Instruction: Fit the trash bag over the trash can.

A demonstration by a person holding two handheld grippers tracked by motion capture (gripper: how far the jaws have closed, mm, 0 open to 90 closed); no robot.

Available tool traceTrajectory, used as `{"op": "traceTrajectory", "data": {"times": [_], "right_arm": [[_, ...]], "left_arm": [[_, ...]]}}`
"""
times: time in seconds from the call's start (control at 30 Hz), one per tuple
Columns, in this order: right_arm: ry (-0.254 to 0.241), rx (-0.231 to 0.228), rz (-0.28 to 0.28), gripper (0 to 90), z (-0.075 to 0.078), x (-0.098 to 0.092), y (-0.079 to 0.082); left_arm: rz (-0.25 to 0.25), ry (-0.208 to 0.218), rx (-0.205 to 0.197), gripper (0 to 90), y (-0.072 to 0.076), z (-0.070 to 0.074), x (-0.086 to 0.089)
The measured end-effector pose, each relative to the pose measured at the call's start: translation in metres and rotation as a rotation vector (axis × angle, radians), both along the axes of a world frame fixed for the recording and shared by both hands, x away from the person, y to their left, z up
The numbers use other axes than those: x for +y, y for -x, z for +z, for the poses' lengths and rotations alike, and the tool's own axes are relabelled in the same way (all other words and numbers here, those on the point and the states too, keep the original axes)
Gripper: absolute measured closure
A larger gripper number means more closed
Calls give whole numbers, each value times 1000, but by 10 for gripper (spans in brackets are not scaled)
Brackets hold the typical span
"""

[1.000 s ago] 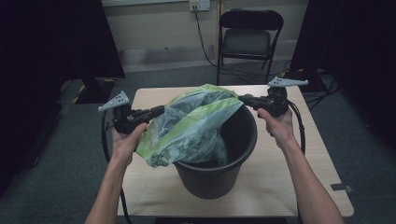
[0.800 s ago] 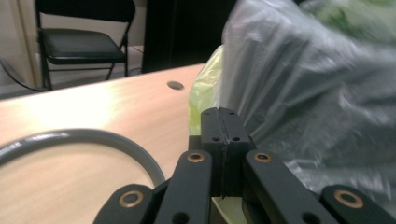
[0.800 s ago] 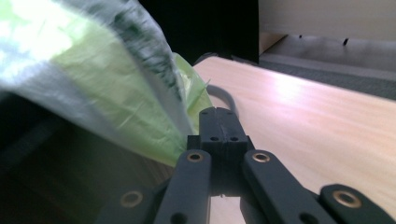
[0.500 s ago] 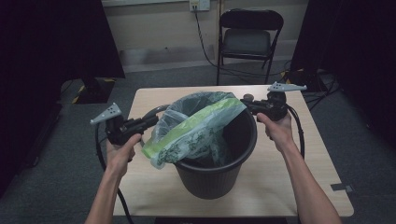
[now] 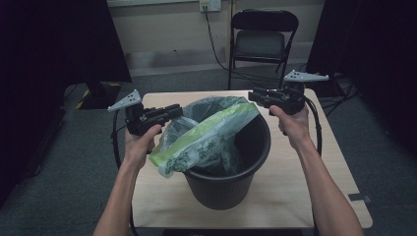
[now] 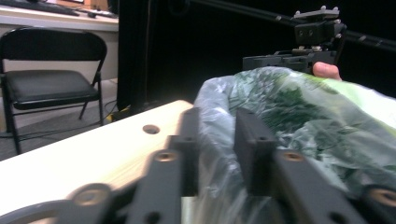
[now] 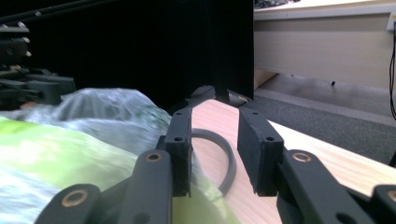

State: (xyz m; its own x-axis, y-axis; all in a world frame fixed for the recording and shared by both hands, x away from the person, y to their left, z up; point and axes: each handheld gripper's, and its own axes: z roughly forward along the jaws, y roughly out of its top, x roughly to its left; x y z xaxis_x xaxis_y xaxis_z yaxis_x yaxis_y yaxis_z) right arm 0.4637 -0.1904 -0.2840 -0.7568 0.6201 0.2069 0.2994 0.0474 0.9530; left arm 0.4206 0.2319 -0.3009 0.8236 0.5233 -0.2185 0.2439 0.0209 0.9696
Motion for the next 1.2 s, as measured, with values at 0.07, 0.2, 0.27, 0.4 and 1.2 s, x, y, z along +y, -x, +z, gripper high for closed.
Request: {"op": "traceTrajectory", "data": {"times": [0.07, 0.2, 0.27, 0.4, 1.2], "right_arm": [[0, -9, 13, 647, 4, 2, 6], [0, -21, 39, 623, 10, 8, 15], [5, -15, 52, 619, 10, 11, 15], [18, 1, 71, 608, 9, 16, 11], [130, 31, 137, 900, 18, 43, -7]], "left_arm": [[8, 5, 6, 900, 3, 0, 6], [28, -42, 9, 900, 12, -1, 10], [22, -11, 1, 900, 21, -2, 14], [8, -2, -19, 900, 41, -2, 20], [8, 18, 41, 689, 4, -4, -2]]}}
